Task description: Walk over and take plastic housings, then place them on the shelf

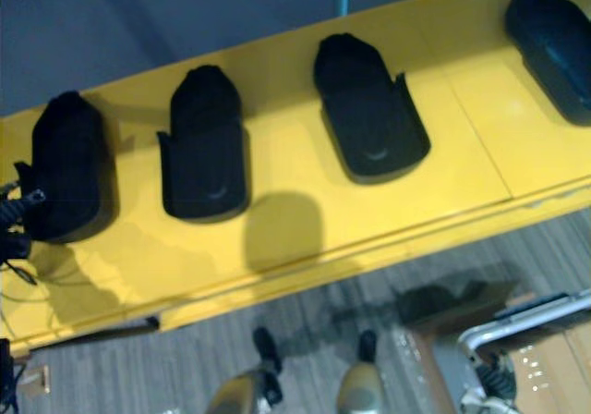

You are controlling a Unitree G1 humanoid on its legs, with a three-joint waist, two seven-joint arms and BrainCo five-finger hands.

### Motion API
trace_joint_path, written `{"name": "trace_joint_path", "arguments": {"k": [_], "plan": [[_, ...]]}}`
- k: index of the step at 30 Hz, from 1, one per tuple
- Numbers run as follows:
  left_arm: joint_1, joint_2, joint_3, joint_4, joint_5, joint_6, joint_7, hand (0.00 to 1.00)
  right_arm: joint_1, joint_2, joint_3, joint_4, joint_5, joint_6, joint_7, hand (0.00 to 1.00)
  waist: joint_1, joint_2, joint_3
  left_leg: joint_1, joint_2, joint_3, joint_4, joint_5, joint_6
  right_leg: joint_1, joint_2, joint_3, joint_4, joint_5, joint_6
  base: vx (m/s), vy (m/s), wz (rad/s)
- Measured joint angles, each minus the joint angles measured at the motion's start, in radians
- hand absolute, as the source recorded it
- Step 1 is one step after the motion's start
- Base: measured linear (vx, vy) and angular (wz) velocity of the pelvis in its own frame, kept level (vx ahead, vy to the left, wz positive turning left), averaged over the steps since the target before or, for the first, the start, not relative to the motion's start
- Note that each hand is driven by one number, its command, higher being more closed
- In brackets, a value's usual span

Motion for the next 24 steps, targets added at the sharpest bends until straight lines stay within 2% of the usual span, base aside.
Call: {"name": "trace_joint_path", "arguments": {"k": [3, 7, 9, 11, 13, 15, 18, 21, 22, 23, 24], "plan": [[0.001, 0.000, 0.000, 0.000, 0.001, -0.001, 0.005, 0.00, 0.000, -0.011, 0.000, 0.000, 0.000, 0.001, 0.000, 0.00, 0.000, 0.004, 0.000, 0.000, 0.000, -0.002, 0.000, 0.000, 0.000, 0.001, 0.000, -0.002, 0.000, 0.001, 0.001, 0.00, 0.000, 0.00], [0.003, 0.003, 0.011, -0.026, 0.001, -0.002, 0.077, 0.00, 0.013, 0.011, 0.000, -0.001, 0.000, -0.002, -0.002, 0.00, -0.013, 0.005, -0.002, 0.016, -0.004, -0.029, 0.000, 0.000, 0.000, 0.039, 0.000, -0.026, -0.013, 0.002, 0.003, 0.00, -0.003, 0.15], [0.005, 0.023, 0.045, -0.093, 0.013, -0.006, 0.141, 0.00, 0.014, 0.050, 0.001, -0.005, 0.000, -0.007, -0.008, 0.00, -0.011, 0.007, -0.004, 0.017, -0.005, -0.043, 0.000, 0.000, 0.000, 0.049, 0.000, -0.035, -0.017, 0.002, 0.003, 0.00, -0.004, 0.18], [0.004, 0.044, 0.061, -0.154, 0.030, -0.017, 0.214, 0.00, 0.017, 0.077, -0.008, -0.009, 0.001, -0.025, -0.046, 0.00, -0.012, 0.010, -0.018, 0.016, -0.009, -0.055, 0.000, 0.000, 0.001, 0.060, -0.003, -0.051, -0.021, 0.002, 0.003, 0.01, 0.003, 0.19], [0.002, 0.057, 0.075, -0.231, 0.044, -0.046, 0.309, 0.00, 0.046, 0.092, 0.006, -0.011, 0.002, -0.030, -0.068, 0.00, -0.003, 0.006, -0.071, 0.019, -0.011, -0.065, 0.000, 0.000, 0.001, 0.076, -0.003, -0.061, -0.034, 0.002, 0.003, 0.05, -0.008, 0.14], [-0.001, 0.057, 0.078, -0.282, 0.051, -0.076, 0.382, 0.00, 0.061, 0.092, 0.027, -0.011, 0.002, -0.035, -0.078, 0.00, -0.001, 0.008, -0.084, 0.036, -0.012, -0.075, 0.000, 0.000, 0.001, 0.107, -0.003, -0.075, -0.045, 0.002, 0.003, 0.02, -0.020, 0.13], [0.003, 0.057, 0.077, -0.373, 0.053, -0.096, 0.441, 0.00, 0.079, 0.088, 0.040, -0.012, 0.003, -0.036, -0.095, 0.00, 0.004, 0.017, -0.116, 0.041, -0.011, -0.081, 0.000, 0.000, 0.000, 0.120, 0.000, -0.086, -0.049, 0.002, 0.002, -0.02, -0.007, 0.09], [0.028, 0.050, 0.077, -0.476, 0.078, -0.120, 0.423, 0.00, 0.083, 0.083, 0.060, -0.013, 0.003, -0.024, -0.114, 0.00, 0.005, 0.020, -0.143, 0.054, -0.011, -0.081, -0.006, 0.000, 0.000, 0.131, -0.001, -0.086, -0.052, -0.001, -0.002, -0.06, 0.013, -0.01], [0.033, 0.048, 0.076, -0.484, 0.081, -0.120, 0.395, 0.00, 0.083, 0.082, 0.064, -0.014, 0.003, -0.019, -0.115, 0.00, 0.005, 0.019, -0.148, 0.057, -0.011, -0.081, -0.007, 0.000, 0.000, 0.135, 0.000, -0.087, -0.057, -0.002, -0.002, -0.05, 0.011, -0.01], [0.037, 0.047, 0.074, -0.483, 0.087, -0.112, 0.327, 0.00, 0.084, 0.079, 0.068, -0.014, 0.003, -0.015, -0.115, 0.00, 0.005, 0.018, -0.157, 0.058, -0.011, -0.081, -0.007, 0.000, 0.000, 0.137, 0.000, -0.088, -0.062, 0.001, -0.001, -0.05, 0.011, -0.01], [0.037, 0.046, 0.070, -0.483, 0.090, -0.107, 0.301, 0.00, 0.085, 0.079, 0.069, -0.014, 0.003, -0.013, -0.114, 0.00, 0.005, 0.018, -0.160, 0.058, -0.011, -0.081, -0.007, 0.000, 0.000, 0.137, 0.000, -0.089, -0.065, 0.001, -0.001, -0.05, 0.011, 0.01]]}}
